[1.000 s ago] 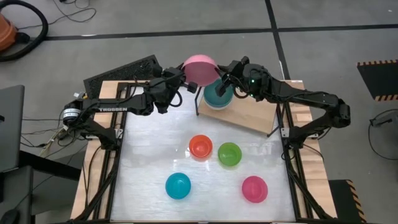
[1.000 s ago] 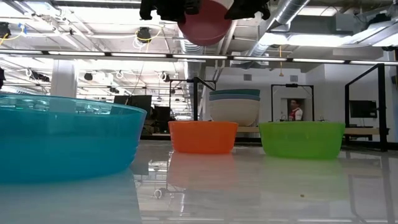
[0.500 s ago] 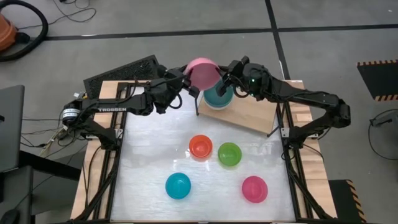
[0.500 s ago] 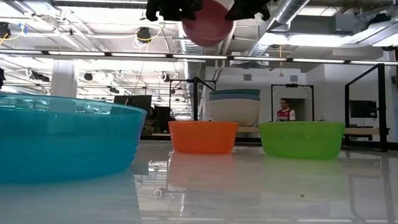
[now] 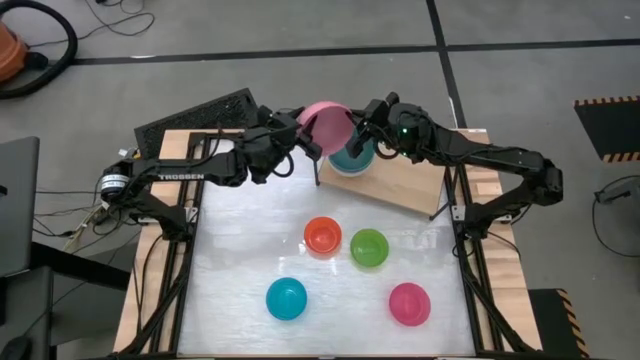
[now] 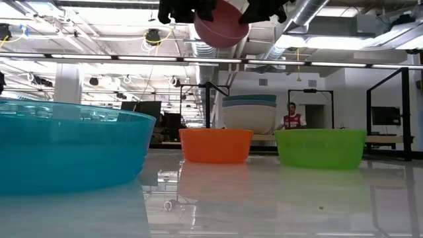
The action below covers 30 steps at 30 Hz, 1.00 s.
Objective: Place and stack bowls onto a shelf
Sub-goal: Stack the pink bowl on top of the green bowl on the shelf
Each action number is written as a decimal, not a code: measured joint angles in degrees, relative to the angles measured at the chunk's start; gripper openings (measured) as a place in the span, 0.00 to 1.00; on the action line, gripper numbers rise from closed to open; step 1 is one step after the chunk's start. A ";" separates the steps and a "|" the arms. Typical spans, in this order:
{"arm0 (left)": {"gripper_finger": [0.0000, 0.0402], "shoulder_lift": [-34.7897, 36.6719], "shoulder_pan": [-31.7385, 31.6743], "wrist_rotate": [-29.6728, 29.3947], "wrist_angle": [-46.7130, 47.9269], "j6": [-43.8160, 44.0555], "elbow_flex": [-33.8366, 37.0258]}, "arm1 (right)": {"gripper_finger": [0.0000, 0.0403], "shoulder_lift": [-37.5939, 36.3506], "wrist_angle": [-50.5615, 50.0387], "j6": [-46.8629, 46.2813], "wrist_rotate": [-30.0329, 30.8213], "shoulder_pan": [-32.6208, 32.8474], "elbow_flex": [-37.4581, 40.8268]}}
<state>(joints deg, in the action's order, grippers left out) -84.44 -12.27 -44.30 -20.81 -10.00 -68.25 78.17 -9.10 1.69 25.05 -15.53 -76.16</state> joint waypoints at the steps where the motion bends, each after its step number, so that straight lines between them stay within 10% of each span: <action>1: 0.44 0.00 0.00 -0.18 0.35 -0.02 0.00 | 0.08 0.00 -0.07 0.00 0.20 0.00 0.00; 15: 0.45 1.60 1.40 2.07 3.52 -4.39 0.04 | 0.08 -0.02 -1.84 -0.35 0.13 0.07 0.00; 30: 0.72 4.15 4.69 0.24 13.49 2.38 0.02 | 0.08 -0.02 -3.08 -0.35 -0.43 -0.42 0.00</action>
<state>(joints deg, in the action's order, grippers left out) -80.29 -7.58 -44.06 -7.32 -7.61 -68.23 78.15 -12.19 1.34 24.62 -15.95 -76.16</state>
